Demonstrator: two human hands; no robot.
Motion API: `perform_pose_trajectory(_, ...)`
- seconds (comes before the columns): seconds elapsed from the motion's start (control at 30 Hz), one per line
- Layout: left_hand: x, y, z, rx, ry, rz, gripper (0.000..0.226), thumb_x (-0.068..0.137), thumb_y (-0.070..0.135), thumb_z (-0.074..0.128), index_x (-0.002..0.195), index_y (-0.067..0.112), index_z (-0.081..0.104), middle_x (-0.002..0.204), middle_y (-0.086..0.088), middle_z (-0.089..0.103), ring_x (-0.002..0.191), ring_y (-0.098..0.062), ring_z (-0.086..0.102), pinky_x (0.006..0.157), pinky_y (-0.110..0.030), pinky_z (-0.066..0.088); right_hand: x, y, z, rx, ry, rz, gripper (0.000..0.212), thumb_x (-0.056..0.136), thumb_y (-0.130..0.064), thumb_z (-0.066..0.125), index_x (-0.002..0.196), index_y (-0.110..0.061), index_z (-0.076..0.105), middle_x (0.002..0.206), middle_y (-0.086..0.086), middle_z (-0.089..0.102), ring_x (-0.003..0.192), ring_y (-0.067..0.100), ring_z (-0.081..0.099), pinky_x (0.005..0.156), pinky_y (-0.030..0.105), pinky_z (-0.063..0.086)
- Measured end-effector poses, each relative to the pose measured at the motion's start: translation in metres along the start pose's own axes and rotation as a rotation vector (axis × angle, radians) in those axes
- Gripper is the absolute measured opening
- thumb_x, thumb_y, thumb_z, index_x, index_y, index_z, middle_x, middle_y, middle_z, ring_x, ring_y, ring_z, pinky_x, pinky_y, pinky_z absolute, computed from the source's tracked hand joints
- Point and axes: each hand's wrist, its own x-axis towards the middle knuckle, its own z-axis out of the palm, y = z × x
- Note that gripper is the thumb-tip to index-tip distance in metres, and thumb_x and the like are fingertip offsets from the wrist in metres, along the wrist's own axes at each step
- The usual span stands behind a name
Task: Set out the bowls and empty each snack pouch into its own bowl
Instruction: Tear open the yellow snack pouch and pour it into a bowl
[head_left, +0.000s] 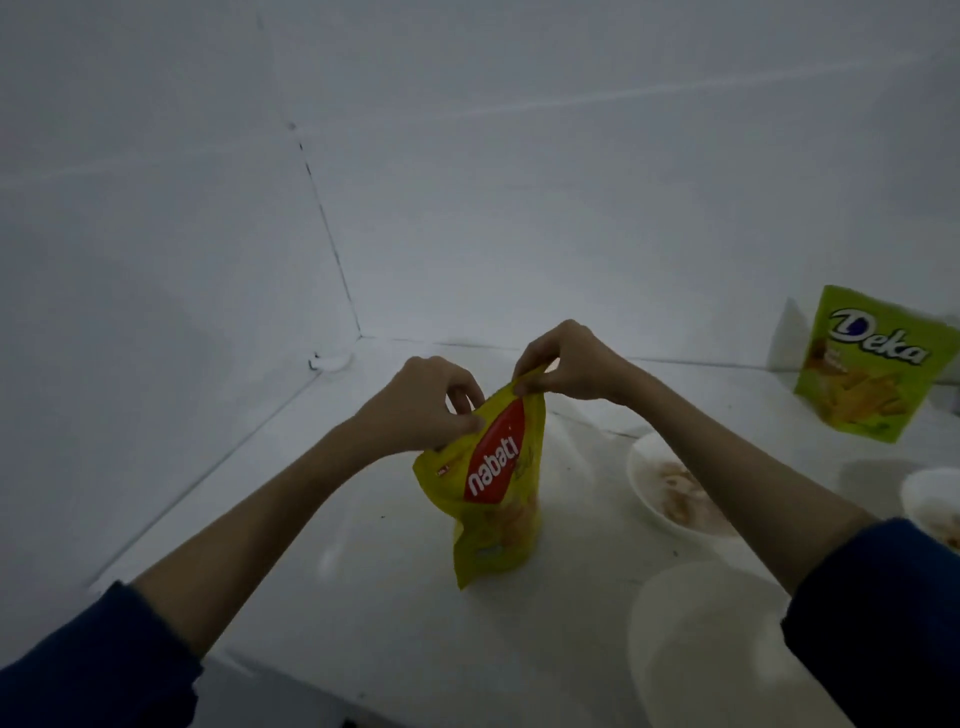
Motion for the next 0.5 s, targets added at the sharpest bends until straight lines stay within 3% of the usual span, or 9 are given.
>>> perform_pose_trajectory(0.13, -0.001, -0.028, 0.003, -0.146, -0.03, -0.011, 0.025, 0.082, 0.029, 0.066, 0.101, 0.012, 0.066, 0.086, 0.0, 0.066, 0.059, -0.007, 0.062, 0.054, -0.012, 0.051, -0.003, -0.008, 0.034, 0.155, 0.138, 0.082, 0.02, 0.074, -0.01, 0.072, 0.094, -0.012, 0.072, 0.099, 0.006, 0.07, 0.09, 0.02, 0.063, 0.077, 0.03, 0.053)
perform_pose_trajectory(0.2, 0.006, -0.04, -0.001, -0.315, -0.072, -0.043, 0.03, 0.086, 0.036, 0.059, 0.104, 0.013, 0.066, 0.091, 0.0, 0.07, 0.065, -0.01, 0.068, 0.063, -0.02, 0.056, -0.004, -0.012, 0.044, 0.277, 0.23, 0.171, 0.034, 0.075, -0.009, 0.071, 0.107, -0.019, 0.066, 0.114, -0.001, 0.062, 0.095, 0.018, 0.06, 0.076, 0.025, 0.053)
perform_pose_trajectory(0.27, 0.015, -0.05, -0.003, -0.49, -0.073, -0.083, 0.033, 0.089, 0.039, 0.054, 0.106, 0.013, 0.065, 0.096, -0.002, 0.071, 0.072, -0.012, 0.071, 0.061, -0.022, 0.058, -0.005, -0.016, 0.05, 0.382, 0.325, 0.293, 0.042, 0.076, -0.009, 0.068, 0.114, -0.024, 0.059, 0.119, 0.001, 0.056, 0.096, 0.022, 0.06, 0.076, 0.029, 0.054)
perform_pose_trajectory(0.37, 0.028, -0.058, 0.003, -0.594, -0.033, -0.105, 0.033, 0.088, 0.038, 0.056, 0.107, 0.012, 0.064, 0.096, -0.001, 0.069, 0.076, -0.009, 0.07, 0.054, -0.02, 0.055, -0.008, -0.021, 0.049, 0.507, 0.396, 0.438, 0.03, 0.079, -0.013, 0.066, 0.107, -0.017, 0.057, 0.109, 0.008, 0.058, 0.087, 0.02, 0.06, 0.072, 0.032, 0.053)
perform_pose_trajectory(0.5, 0.041, -0.053, 0.015, -0.604, -0.079, -0.068, 0.034, 0.084, 0.038, 0.061, 0.107, 0.013, 0.065, 0.095, 0.001, 0.067, 0.079, -0.005, 0.066, 0.05, -0.017, 0.053, -0.011, -0.025, 0.048, 0.554, 0.337, 0.507, 0.028, 0.082, -0.024, 0.066, 0.103, -0.008, 0.058, 0.091, 0.007, 0.062, 0.075, 0.017, 0.061, 0.065, 0.031, 0.053)
